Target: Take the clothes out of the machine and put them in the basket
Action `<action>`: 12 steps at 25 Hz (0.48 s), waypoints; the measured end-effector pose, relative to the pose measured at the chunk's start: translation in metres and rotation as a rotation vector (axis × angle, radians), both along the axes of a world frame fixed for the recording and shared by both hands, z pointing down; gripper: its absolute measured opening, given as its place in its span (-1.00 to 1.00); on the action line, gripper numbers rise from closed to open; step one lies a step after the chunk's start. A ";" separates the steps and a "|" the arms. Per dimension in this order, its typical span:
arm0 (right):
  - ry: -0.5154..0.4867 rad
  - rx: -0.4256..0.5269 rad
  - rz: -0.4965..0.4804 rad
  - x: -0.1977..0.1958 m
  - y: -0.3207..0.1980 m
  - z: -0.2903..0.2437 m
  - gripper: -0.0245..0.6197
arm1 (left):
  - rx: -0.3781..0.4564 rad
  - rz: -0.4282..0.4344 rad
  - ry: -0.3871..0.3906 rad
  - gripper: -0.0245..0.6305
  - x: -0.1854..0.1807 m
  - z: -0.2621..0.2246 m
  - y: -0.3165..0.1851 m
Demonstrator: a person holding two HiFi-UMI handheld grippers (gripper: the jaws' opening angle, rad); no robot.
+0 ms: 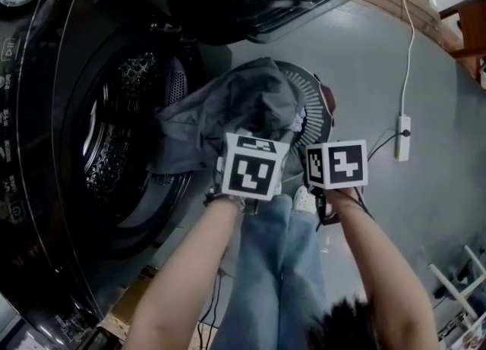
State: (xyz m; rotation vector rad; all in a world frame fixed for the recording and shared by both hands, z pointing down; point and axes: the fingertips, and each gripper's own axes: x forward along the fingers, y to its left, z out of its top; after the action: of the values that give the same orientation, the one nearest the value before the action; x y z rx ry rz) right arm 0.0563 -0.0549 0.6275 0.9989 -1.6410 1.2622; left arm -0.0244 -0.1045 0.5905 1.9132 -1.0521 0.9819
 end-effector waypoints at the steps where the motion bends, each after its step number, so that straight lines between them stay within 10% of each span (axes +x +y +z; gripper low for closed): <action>1: 0.000 -0.001 -0.002 0.000 0.001 0.000 -0.48 | -0.006 -0.024 -0.015 0.46 -0.006 0.003 -0.001; 12: -0.004 -0.005 -0.028 -0.008 0.005 0.000 -0.48 | 0.012 -0.168 -0.438 0.60 -0.158 0.032 0.005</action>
State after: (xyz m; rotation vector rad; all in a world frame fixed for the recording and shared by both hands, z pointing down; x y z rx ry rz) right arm 0.0487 -0.0502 0.6270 0.9674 -1.6490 1.2498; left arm -0.1827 -0.0992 0.6223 1.6220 -1.4414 1.3311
